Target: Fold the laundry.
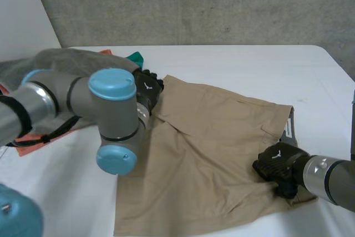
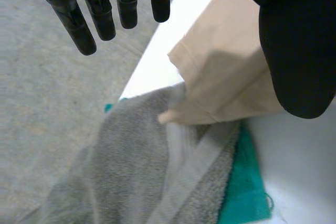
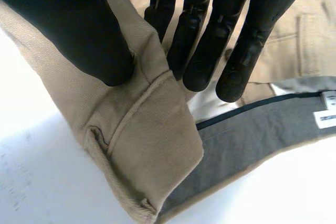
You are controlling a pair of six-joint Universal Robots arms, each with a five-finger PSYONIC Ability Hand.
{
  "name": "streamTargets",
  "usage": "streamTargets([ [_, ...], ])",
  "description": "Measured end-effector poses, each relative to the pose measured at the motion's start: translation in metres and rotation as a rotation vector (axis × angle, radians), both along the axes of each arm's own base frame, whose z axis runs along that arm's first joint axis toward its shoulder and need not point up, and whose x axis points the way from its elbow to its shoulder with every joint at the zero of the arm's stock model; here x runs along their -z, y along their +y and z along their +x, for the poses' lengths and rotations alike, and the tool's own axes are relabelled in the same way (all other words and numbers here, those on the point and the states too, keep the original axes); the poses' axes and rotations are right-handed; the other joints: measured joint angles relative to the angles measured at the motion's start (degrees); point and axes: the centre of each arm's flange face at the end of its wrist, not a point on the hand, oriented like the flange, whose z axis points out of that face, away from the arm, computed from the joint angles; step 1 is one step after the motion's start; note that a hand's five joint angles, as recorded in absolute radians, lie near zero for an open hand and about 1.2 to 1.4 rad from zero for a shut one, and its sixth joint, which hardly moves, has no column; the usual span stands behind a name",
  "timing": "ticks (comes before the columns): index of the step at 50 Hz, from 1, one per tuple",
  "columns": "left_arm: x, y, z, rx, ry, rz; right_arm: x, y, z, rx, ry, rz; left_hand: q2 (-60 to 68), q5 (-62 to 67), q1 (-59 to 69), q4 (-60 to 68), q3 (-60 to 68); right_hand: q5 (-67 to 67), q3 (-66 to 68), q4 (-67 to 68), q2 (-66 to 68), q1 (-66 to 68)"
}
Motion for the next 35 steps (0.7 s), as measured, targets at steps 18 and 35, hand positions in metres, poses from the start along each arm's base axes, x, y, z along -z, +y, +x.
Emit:
streamTargets([
  [18, -0.056, 0.135, 0.065, 0.009, 0.226, 0.364, -0.013, -0.031, 0.004, 0.159, -0.215, -0.037, 3.95, 3.20, 4.81, 4.19, 3.31, 0.00, 0.00, 0.00, 0.00, 0.00],
  [35, 0.001, 0.186, 0.087, -0.055, 0.211, 0.713, -0.007, -0.048, 0.003, 0.215, -0.280, -0.095, 9.89, 8.88, 11.20, 9.94, 9.63, 0.00, 0.00, 0.00, 0.00, 0.00],
])
